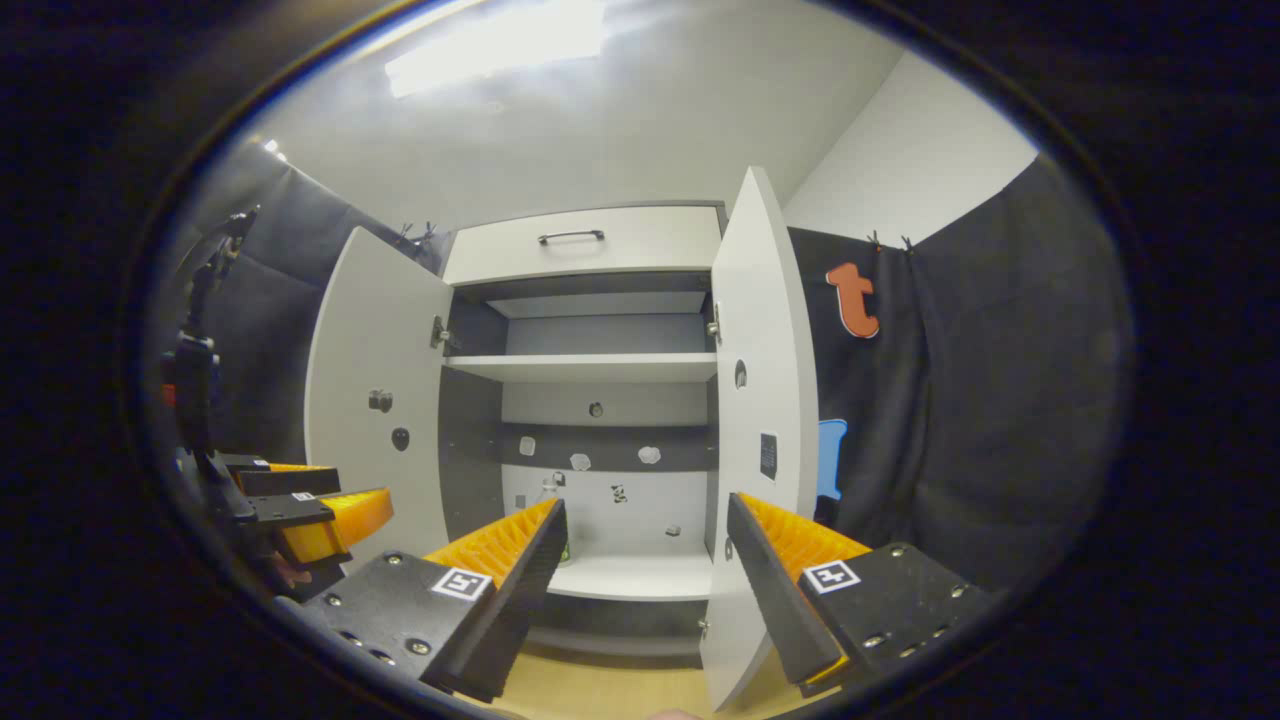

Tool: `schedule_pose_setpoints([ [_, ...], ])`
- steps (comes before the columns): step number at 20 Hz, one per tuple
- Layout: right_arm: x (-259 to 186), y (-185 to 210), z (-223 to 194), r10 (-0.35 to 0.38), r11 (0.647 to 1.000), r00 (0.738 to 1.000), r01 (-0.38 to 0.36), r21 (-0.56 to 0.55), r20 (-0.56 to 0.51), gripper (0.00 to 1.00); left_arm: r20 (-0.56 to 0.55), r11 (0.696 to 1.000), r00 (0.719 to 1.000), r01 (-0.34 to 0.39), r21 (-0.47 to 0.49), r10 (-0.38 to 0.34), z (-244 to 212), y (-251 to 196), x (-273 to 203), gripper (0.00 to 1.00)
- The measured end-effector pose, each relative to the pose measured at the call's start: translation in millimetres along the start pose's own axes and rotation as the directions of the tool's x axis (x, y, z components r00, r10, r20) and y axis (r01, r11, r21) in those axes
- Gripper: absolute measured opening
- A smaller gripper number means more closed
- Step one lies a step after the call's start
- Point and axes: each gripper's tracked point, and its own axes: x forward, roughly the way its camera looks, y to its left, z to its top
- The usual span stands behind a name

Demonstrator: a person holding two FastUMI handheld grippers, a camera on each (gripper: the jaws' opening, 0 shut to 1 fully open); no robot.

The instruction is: Grasp the bottle in the cabinet with the left hand and place it on the coaster, then close the right door with the right hand and the left door with the left hand.

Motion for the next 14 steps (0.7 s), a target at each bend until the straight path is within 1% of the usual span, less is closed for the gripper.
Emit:
schedule_pose_setpoints([
  [2,9.9,0.1,2.2,-0.017,1.0,1.0,0.017,0.004,0.018,0.98,-0.003,1.0,1.0,0.02,-0.007,-0.02,-2.6,-1.1,18.2,0.99],
  [5,20.6,7.0,6.0,-0.001,1.0,0.999,0.001,-0.008,0.054,0.98,0.002,0.998,0.998,0.055,-0.006,-0.055,-7.5,-5.3,51.2,0.99],
  [6,24.9,7.0,5.0,-0.003,1.0,0.998,0.004,-0.02,0.062,1.0,0.002,0.998,0.998,0.059,-0.004,-0.059,-10.2,-6.7,65.4,0.99],
  [7,28.1,8.1,4.3,-0.005,1.0,0.998,0.007,-0.025,0.065,0.98,0.0,0.998,0.998,0.058,-0.006,-0.058,-14.8,-7.6,77.3,0.99],
  [8,31.1,10.2,1.7,-0.004,1.0,0.998,0.005,-0.026,0.062,1.0,0.003,0.998,0.998,0.062,-0.015,-0.062,-17.8,-8.5,91.5,0.99],
  [9,34.4,11.4,-3.3,-0.003,1.0,0.999,0.005,-0.027,0.052,0.98,0.007,0.997,0.998,0.07,-0.027,-0.069,-22.4,-11.4,108.9,0.99],
  [10,37.5,10.5,-7.4,-0.008,1.0,0.999,0.009,-0.027,0.045,0.93,0.005,0.997,0.997,0.074,-0.036,-0.074,-27.1,-12.7,123.9,0.99],
  [11,41.1,9.6,-10.3,-0.016,0.999,0.999,0.017,-0.031,0.039,0.93,0.0,0.996,0.997,0.079,-0.044,-0.079,-34.7,-13.8,140.5,0.99],
  [12,44.3,8.5,-12.3,-0.025,0.999,0.999,0.026,-0.038,0.039,0.98,-0.01,0.995,0.996,0.086,-0.055,-0.086,-42.4,-15.5,158.0,0.99],
  [13,46.8,8.5,-12.4,-0.03,0.999,0.999,0.032,-0.044,0.042,1.0,-0.019,0.993,0.995,0.096,-0.068,-0.097,-52.9,-18.5,176.4,0.99],
  [14,48.3,8.9,-12.1,-0.03,0.998,0.998,0.033,-0.049,0.048,1.0,-0.033,0.992,0.994,0.099,-0.081,-0.102,-62.9,-19.5,194.5,1.0],
])
